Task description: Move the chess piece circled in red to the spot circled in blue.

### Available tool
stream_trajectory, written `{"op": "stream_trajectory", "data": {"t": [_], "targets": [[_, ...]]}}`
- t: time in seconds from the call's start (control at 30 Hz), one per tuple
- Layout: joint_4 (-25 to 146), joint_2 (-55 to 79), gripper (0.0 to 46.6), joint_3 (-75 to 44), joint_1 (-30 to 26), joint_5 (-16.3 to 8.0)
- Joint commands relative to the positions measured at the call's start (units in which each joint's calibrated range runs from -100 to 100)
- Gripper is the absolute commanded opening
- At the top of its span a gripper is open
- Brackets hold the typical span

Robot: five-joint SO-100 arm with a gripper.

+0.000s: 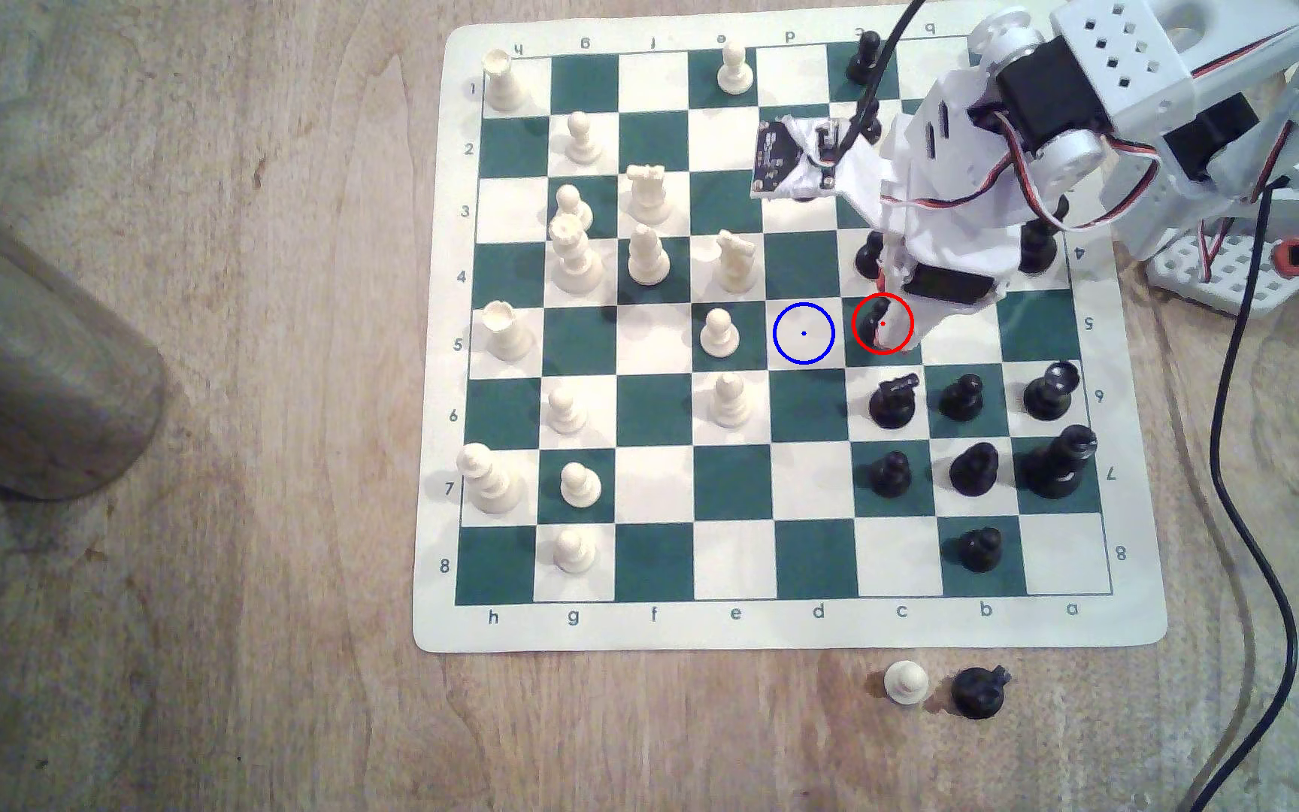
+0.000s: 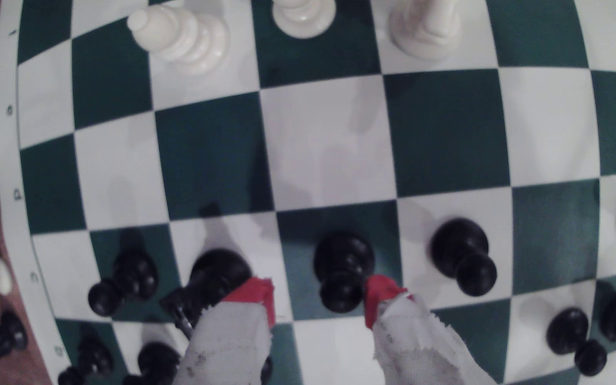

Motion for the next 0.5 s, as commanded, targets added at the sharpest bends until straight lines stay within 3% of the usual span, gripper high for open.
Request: {"op": "stream_trajectory", "data": {"t": [0.0,0.47], "targets": [[-1.3,1.1,12.8,-5.4,-0.4,0.1],[-1.8,3.9,11.3,-4.8,-0.1,0.3]]}}
